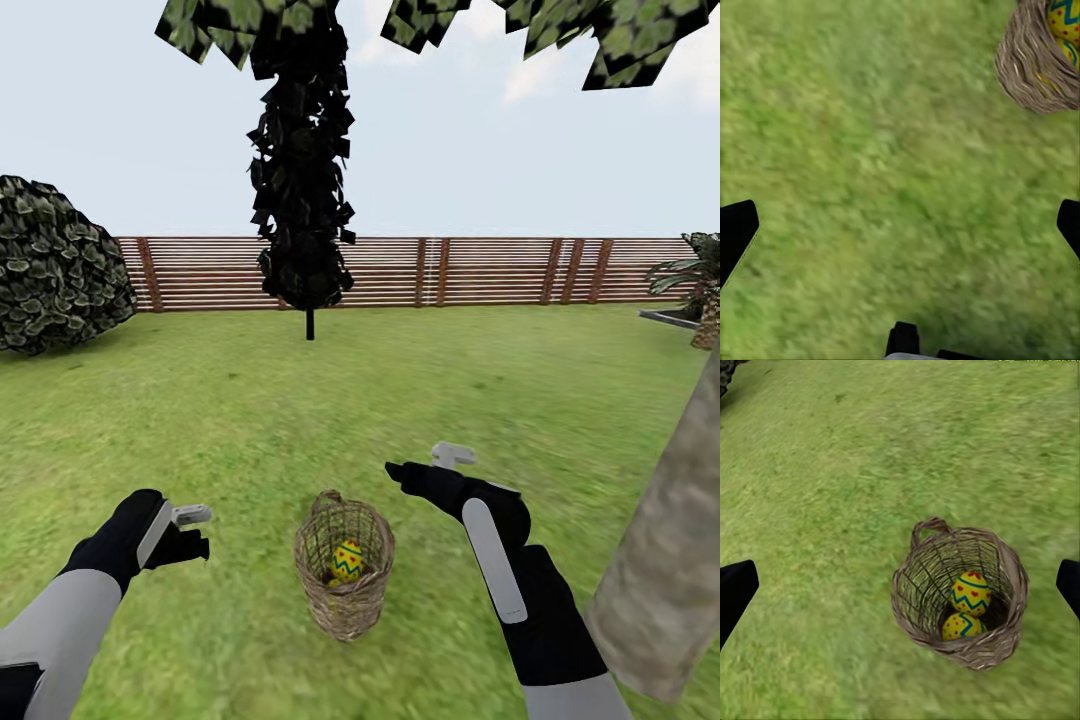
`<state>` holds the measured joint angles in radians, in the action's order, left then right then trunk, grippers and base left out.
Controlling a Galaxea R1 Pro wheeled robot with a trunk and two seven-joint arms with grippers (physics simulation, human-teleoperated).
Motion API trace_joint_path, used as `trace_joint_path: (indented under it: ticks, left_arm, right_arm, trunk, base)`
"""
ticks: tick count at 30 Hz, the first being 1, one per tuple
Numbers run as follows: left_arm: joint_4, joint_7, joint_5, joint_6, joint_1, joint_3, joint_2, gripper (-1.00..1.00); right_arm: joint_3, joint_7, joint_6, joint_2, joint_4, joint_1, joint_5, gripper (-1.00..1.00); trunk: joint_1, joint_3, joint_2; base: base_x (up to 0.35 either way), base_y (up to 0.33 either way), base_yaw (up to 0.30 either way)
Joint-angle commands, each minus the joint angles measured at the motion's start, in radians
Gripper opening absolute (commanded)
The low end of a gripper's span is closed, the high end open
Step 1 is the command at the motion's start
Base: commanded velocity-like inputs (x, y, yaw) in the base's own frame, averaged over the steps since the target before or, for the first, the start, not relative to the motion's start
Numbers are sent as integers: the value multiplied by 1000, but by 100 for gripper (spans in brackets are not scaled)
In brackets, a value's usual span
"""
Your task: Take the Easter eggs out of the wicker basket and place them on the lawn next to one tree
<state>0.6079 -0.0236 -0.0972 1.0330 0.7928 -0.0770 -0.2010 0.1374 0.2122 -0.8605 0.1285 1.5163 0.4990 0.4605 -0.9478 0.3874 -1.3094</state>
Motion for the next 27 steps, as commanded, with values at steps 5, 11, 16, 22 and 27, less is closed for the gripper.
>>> trace_joint_path:
  ticks: [5,11,16,22,27]
  left_arm:
    - [1,-2,-7,4,0,-2,0,100]
    - [1,-2,-7,4,0,-1,0,100]
    - [1,-2,-7,4,0,-1,0,100]
    - [1,-2,-7,3,0,-2,1,100]
    - [1,-2,-6,3,0,-2,1,100]
  right_arm:
    - [1,10,-3,0,1,1,11,100]
    - [1,10,-3,0,1,1,11,100]
    - [1,10,-2,0,1,1,12,100]
    - [-1,10,-2,0,1,1,12,100]
    - [-1,10,-2,0,1,1,12,100]
  trunk:
    - [-1,1,-1]
    - [-1,1,-1]
    - [-1,0,-1]
    - [-1,-2,-1]
    - [-1,-5,-1]
  base:
    - [263,242,-226]
    - [262,243,-266]
    - [251,250,-275]
    - [235,258,-277]
    - [230,260,-278]
